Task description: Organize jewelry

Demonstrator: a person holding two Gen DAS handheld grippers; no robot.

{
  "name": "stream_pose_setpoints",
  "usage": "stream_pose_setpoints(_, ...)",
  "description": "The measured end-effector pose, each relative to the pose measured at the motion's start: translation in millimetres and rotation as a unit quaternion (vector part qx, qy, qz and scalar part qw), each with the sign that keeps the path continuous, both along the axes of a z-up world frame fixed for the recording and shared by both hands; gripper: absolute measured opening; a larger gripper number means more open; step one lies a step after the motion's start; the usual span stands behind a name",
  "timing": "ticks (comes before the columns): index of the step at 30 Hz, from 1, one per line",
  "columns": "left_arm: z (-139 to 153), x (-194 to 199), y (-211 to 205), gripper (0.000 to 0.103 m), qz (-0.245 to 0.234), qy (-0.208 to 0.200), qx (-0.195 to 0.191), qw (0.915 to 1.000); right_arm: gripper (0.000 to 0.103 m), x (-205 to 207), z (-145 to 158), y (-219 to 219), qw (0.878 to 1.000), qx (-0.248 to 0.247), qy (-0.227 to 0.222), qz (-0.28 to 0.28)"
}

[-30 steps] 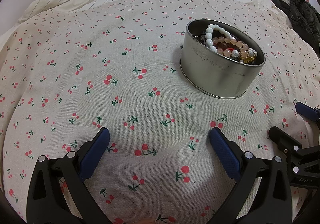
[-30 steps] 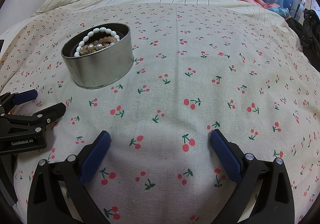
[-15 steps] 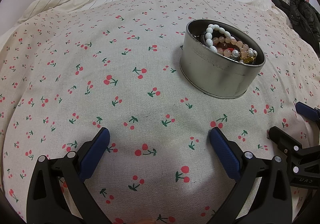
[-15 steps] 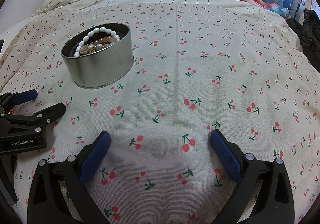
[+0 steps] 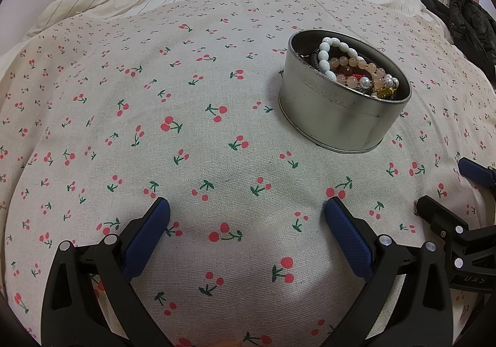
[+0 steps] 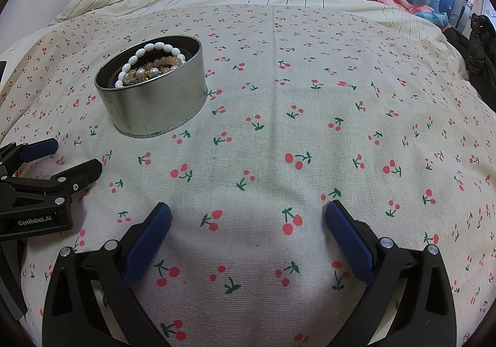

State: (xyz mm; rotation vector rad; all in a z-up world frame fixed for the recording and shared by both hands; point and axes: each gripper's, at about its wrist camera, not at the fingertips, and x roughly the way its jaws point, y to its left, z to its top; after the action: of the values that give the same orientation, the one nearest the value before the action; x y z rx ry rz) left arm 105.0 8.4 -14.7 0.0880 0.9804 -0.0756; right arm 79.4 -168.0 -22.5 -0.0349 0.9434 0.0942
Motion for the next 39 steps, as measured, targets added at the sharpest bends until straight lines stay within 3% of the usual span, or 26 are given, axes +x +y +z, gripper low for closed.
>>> stream_pose_setpoints(30, 1.1, 1.7, 5.9, 0.096, -0.002, -0.009, -0.009, 0.9999, 0.096, 0.1, -0.2, 0.1, 1.000, 0.000, 0.000, 0.000)
stream_pose_setpoints(39, 0.2, -0.2, -3.2, 0.096, -0.004, -0.010, 0.017, 0.9998, 0.096, -0.5, -0.2, 0.3, 1.000, -0.001, 0.000, 0.000)
